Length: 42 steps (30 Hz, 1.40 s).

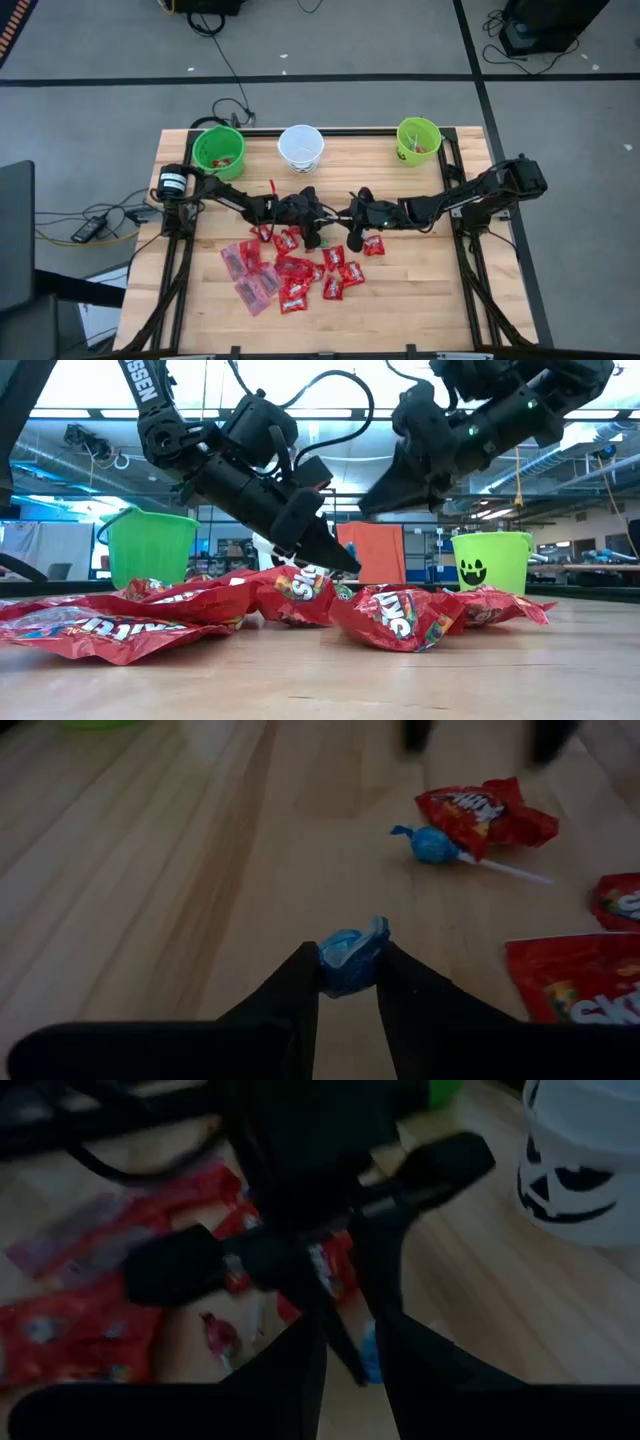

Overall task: Sort candy by brand, put in halloween buckets
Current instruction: Put the blue lollipop into the light green bucket

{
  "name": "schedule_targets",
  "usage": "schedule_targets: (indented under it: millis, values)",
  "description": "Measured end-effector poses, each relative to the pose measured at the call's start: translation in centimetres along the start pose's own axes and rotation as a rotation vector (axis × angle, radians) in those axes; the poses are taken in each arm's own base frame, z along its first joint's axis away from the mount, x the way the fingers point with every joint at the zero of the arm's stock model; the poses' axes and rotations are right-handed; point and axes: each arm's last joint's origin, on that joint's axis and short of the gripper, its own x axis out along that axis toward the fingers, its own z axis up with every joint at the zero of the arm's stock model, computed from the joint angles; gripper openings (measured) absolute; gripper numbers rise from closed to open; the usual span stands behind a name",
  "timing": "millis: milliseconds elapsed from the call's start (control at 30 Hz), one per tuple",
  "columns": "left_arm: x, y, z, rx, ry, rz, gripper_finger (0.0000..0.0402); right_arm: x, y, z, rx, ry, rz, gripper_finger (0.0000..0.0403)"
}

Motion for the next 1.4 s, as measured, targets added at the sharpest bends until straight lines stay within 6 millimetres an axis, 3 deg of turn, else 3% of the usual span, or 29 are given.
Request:
schedule_targets:
  millis: [200,533,667,800,933,1133,1233,1400]
  values:
    - [-0.1,-0.5,0.2,0.030,-0.021,-0.012,0.0094,1.7,0.2,-1.1,-0.120,-0.008,-0.005,0.0110]
    - [-0.1,-0.7,0.2,0.036,-0.025,-0.020,0.0095,2.9,0.0,-2.4,-0.120,0.024,0.000,0.0150]
    - [-0.1,-0.7,0.3,0.037,-0.026,-0.020,0.0095,3.0,-0.2,-2.3,-0.102,0.029,0.000,0.0114]
    - [-0.1,-0.7,0.3,0.035,-0.026,-0.017,0.0095,3.1,-0.7,-2.3,-0.088,0.058,0.057,0.0024]
    - [-0.1,-0.7,0.2,0.033,-0.025,-0.018,0.0095,3.2,-1.1,-2.1,-0.075,0.059,0.055,0.0009]
    - [-0.1,-0.5,0.6,0.027,-0.036,0.000,0.0113,2.1,-1.6,-0.9,-0.082,0.000,-0.107,0.0005]
    - [-0.2,-0.7,0.0,0.033,0.017,-0.012,0.0145,0.7,-2.2,0.5,-0.064,-0.067,-0.253,0.0004]
    - [-1.1,-0.3,0.7,0.019,0.049,0.056,0.0204,-1.9,-3.0,1.8,-0.078,-0.097,-0.477,0.0002]
